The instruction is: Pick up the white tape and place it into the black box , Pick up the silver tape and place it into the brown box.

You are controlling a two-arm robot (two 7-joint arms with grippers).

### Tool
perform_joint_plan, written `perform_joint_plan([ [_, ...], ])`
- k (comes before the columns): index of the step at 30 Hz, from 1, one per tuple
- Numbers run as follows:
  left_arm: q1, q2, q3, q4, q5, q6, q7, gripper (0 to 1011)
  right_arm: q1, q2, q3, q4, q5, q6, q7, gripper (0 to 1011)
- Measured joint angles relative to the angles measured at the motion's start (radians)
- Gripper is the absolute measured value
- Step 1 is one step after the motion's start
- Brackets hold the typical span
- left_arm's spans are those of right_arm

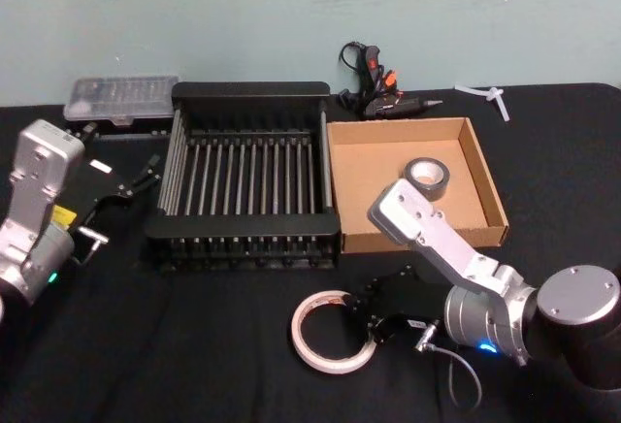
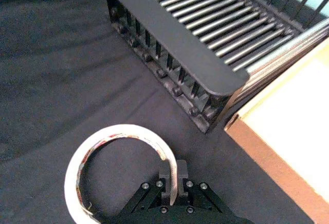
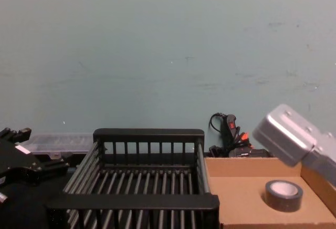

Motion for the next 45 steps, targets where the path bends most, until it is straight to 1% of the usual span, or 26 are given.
perform_joint_plan([
  [5,0.0,0.0,0.0,0.0,0.0,0.0,0.0,1001,-0.011,0.012,0.015,-0.032,0.015,-0.008,-0.001,80],
  [9,0.0,0.0,0.0,0.0,0.0,0.0,0.0,1001,-0.026,0.027,0.029,-0.073,0.031,-0.016,-0.001,80],
  [11,0.0,0.0,0.0,0.0,0.0,0.0,0.0,1001,-0.042,0.046,0.04,-0.113,0.046,-0.026,0.0,80],
  [18,0.0,0.0,0.0,0.0,0.0,0.0,0.0,1001,-0.068,0.079,0.063,-0.18,0.079,-0.057,0.002,80],
  [21,0.0,0.0,0.0,0.0,0.0,0.0,0.0,1001,-0.071,0.082,0.073,-0.198,0.092,-0.073,-0.008,80],
  [24,0.0,0.0,0.0,0.0,0.0,0.0,0.0,1001,-0.067,0.079,0.077,-0.201,0.098,-0.083,-0.019,80],
  [27,0.0,0.0,0.0,0.0,0.0,0.0,0.0,1001,-0.053,0.07,0.077,-0.198,0.1,-0.097,-0.034,80],
  [31,0.0,0.0,0.0,0.0,0.0,0.0,0.0,1001,-0.022,0.048,0.067,-0.174,0.094,-0.127,-0.057,80],
  [34,0.0,0.0,0.0,0.0,0.0,0.0,0.0,1001,-0.004,0.035,0.061,-0.159,0.087,-0.14,-0.066,80],
  [40,0.0,0.0,0.0,0.0,0.0,0.0,0.0,1001,0.063,-0.016,0.037,-0.088,0.061,-0.166,-0.086,80],
  [42,0.0,0.0,0.0,0.0,0.0,0.0,0.0,1001,0.09,-0.039,0.029,-0.054,0.048,-0.177,-0.095,80],
  [43,0.0,0.0,0.0,0.0,0.0,0.0,0.0,1001,0.11,-0.056,0.023,-0.029,0.038,-0.183,-0.102,80],
  [45,0.0,0.0,0.0,0.0,0.0,0.0,0.0,1001,0.13,-0.073,0.017,-0.002,0.026,-0.188,-0.109,80],
])
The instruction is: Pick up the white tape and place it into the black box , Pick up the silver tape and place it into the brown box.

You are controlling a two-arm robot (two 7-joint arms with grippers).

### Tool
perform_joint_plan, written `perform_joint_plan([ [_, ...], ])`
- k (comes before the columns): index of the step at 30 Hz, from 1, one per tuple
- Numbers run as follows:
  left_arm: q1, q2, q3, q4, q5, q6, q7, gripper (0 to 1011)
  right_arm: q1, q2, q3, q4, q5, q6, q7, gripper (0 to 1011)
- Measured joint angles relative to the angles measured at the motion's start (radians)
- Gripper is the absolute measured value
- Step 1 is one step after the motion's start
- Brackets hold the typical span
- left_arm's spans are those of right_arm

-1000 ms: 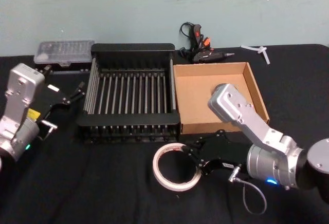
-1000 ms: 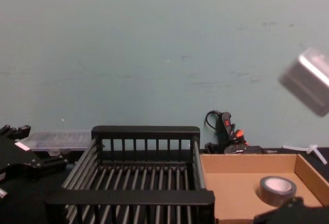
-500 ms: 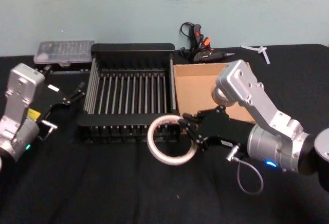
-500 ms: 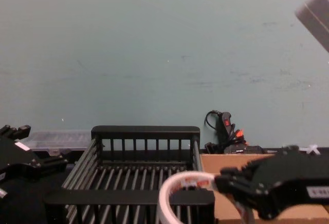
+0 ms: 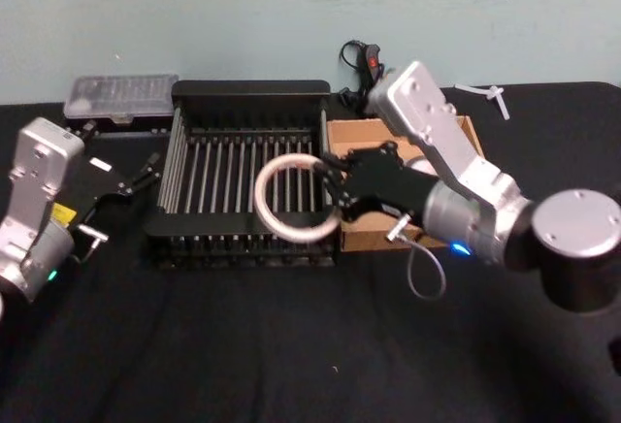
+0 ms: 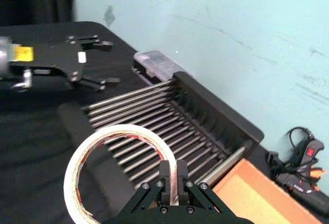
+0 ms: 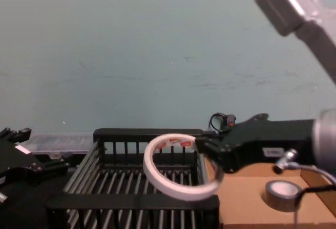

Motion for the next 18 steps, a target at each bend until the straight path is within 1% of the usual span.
perform_joint_plan([
  [2,0.0,0.0,0.0,0.0,0.0,0.0,0.0,1001,0.019,-0.017,-0.005,0.029,-0.011,-0.006,-0.006,80],
  [5,0.0,0.0,0.0,0.0,0.0,0.0,0.0,1001,0.063,-0.059,-0.015,0.1,-0.038,-0.025,-0.02,80],
  [8,0.0,0.0,0.0,0.0,0.0,0.0,0.0,1001,0.084,-0.079,-0.02,0.138,-0.053,-0.039,-0.027,80],
  [9,0.0,0.0,0.0,0.0,0.0,0.0,0.0,1001,0.099,-0.092,-0.024,0.165,-0.064,-0.049,-0.031,80],
  [12,0.0,0.0,0.0,0.0,0.0,0.0,0.0,1001,0.118,-0.11,-0.029,0.203,-0.079,-0.063,-0.034,80],
  [13,0.0,0.0,0.0,0.0,0.0,0.0,0.0,1001,0.131,-0.123,-0.032,0.229,-0.088,-0.071,-0.036,80],
  [15,0.0,0.0,0.0,0.0,0.0,0.0,0.0,1001,0.144,-0.136,-0.035,0.256,-0.096,-0.08,-0.039,80],
  [17,0.0,0.0,0.0,0.0,0.0,0.0,0.0,1001,0.163,-0.156,-0.039,0.296,-0.109,-0.095,-0.045,80],
  [18,0.0,0.0,0.0,0.0,0.0,0.0,0.0,1001,0.175,-0.17,-0.042,0.324,-0.119,-0.104,-0.05,80],
])
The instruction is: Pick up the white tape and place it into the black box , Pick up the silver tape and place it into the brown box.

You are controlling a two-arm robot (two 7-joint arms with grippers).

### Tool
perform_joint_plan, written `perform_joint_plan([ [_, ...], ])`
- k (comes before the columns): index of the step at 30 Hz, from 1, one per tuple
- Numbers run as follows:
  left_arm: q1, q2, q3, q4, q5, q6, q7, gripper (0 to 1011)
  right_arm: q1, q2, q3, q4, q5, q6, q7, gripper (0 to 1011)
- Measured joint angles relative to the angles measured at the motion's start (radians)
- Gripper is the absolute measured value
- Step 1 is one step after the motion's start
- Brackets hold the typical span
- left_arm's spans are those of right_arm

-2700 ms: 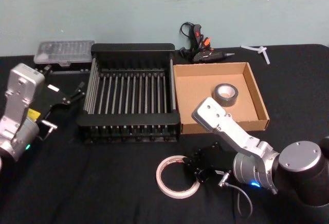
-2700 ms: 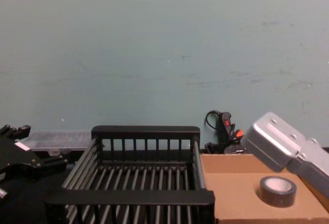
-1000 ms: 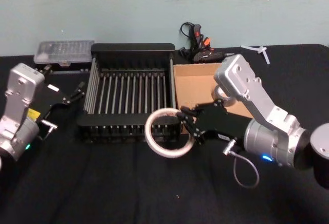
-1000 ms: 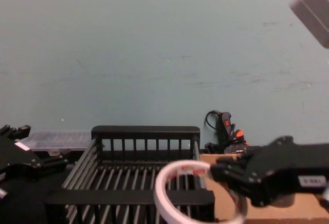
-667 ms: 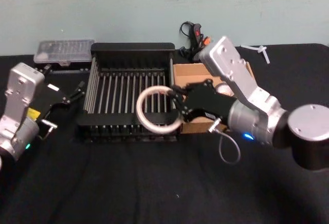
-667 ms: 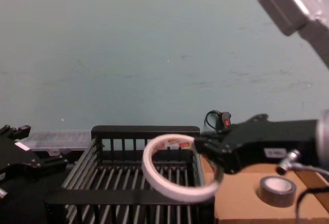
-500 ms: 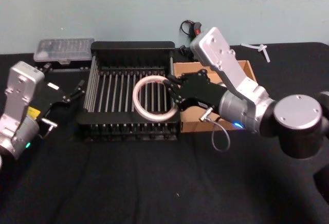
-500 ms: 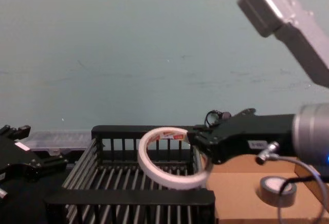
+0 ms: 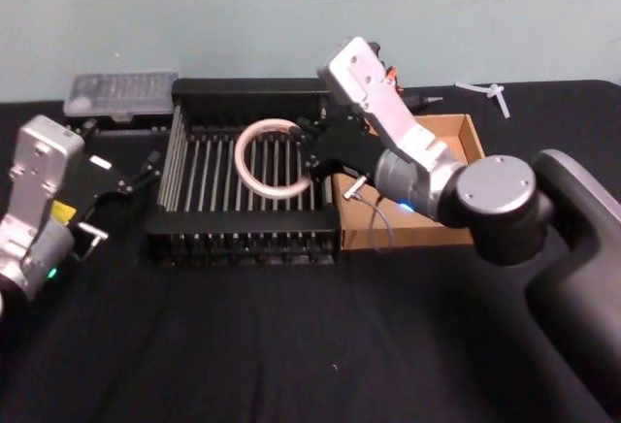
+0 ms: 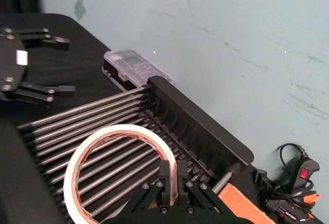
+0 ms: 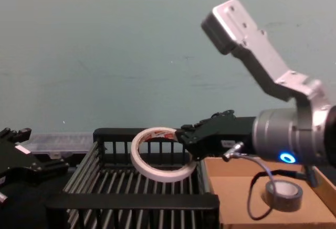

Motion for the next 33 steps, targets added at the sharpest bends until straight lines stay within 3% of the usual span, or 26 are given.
perform_joint_plan([
  [10,0.0,0.0,0.0,0.0,0.0,0.0,0.0,1001,0.064,-0.073,-0.003,0.157,-0.048,-0.037,-0.029,80],
  [14,0.0,0.0,0.0,0.0,0.0,0.0,0.0,1001,0.075,-0.089,-0.001,0.19,-0.06,-0.042,-0.033,80],
  [30,0.0,0.0,0.0,0.0,0.0,0.0,0.0,1001,0.081,-0.102,0.003,0.217,-0.083,-0.046,-0.042,80],
  [33,0.0,0.0,0.0,0.0,0.0,0.0,0.0,1001,0.081,-0.102,0.003,0.217,-0.082,-0.046,-0.041,125],
])
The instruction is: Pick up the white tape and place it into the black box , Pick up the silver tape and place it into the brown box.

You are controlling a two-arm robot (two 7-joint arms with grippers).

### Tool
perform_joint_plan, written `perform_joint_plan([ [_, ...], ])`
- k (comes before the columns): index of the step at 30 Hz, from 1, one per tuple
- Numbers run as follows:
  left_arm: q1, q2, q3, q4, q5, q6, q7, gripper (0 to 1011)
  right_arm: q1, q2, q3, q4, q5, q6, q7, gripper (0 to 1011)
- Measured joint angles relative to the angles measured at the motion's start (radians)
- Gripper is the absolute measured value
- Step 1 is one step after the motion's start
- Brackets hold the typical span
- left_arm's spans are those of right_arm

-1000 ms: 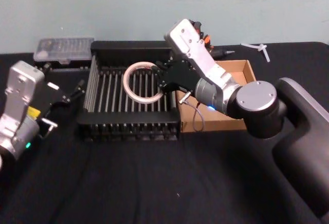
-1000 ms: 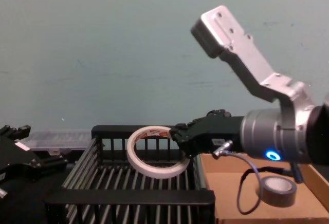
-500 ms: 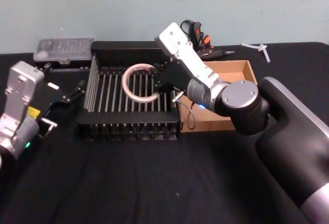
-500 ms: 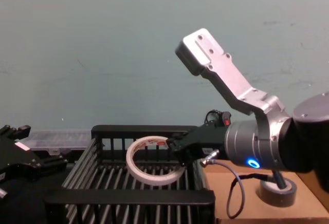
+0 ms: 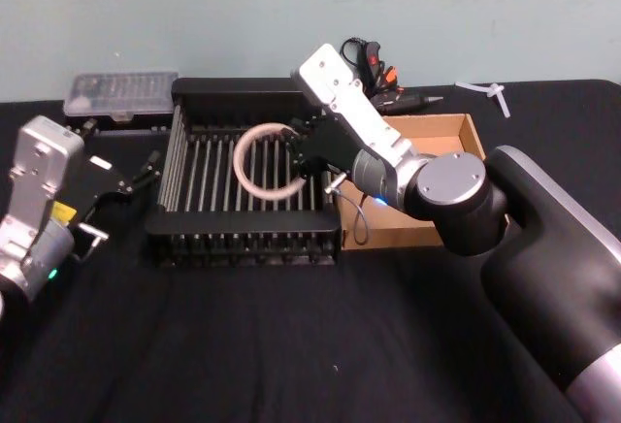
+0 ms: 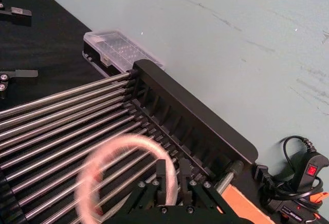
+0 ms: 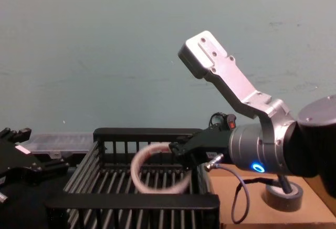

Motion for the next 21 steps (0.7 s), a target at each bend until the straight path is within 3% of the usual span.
perform_joint_plan([
  [21,0.0,0.0,0.0,0.0,0.0,0.0,0.0,1001,-0.001,0.001,0.0,-0.003,0.005,0.001,0.003,788],
])
